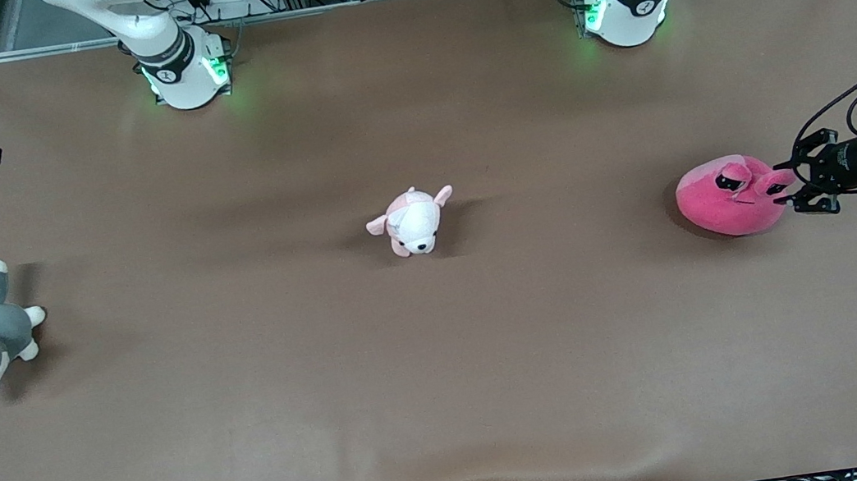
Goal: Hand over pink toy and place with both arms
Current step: 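Grasp the pink toy's neck with the left gripper and lift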
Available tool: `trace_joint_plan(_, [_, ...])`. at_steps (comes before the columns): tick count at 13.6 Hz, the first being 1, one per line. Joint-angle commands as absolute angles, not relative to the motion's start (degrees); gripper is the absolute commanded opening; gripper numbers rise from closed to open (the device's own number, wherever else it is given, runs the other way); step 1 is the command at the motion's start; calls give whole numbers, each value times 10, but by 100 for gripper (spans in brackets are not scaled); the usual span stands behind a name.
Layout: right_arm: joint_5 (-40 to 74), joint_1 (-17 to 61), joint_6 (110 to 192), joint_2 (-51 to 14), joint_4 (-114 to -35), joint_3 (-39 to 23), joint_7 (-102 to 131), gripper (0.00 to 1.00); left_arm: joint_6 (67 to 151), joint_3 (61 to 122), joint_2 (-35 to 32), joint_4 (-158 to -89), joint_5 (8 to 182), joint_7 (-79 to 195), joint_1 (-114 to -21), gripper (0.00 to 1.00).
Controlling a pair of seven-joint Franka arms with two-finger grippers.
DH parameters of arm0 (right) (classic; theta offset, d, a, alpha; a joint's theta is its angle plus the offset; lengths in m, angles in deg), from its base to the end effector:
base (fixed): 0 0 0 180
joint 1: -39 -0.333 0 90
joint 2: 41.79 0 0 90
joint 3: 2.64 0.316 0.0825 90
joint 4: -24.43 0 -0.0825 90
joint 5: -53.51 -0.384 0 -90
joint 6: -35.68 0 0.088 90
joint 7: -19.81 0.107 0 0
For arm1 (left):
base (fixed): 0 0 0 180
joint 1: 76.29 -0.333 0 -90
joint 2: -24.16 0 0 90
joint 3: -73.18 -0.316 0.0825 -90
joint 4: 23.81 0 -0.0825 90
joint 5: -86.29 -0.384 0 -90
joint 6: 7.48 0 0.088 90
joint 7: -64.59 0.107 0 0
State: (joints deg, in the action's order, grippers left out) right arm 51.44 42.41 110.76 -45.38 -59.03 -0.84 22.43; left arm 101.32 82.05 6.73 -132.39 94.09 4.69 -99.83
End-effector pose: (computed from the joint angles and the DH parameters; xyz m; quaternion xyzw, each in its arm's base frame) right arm 0.5048 -0.0090 0.6884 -0.9984 0.0330 0.0419 0.0163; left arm 0.5679 0.1423 0.3255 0.7647 0.6215 -0.1688 0.0204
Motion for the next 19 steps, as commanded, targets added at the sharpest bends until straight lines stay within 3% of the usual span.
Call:
trace_joint_plan(1, [502,439,1101,-450,-580,0,222,100,1010,829,64,-1322,951,47,-1006,0])
trace_joint_plan(6, [503,438,1101,-450,-580,0,222,100,983,830,75,-1312,976,69,-1005,0])
trace_joint_plan(12, [511,430,1107,-434,-578,4,221,100,813,833,92,-1213,1101,14,-998,0])
trace_joint_plan(15, [513,439,1111,-400,-574,2,220,100,760,882,118,-1171,1161,-61,-998,0])
trace_joint_plan(19, [508,432,1123,-360,-526,3,244,100,757,958,120,-1126,1197,-231,-997,0])
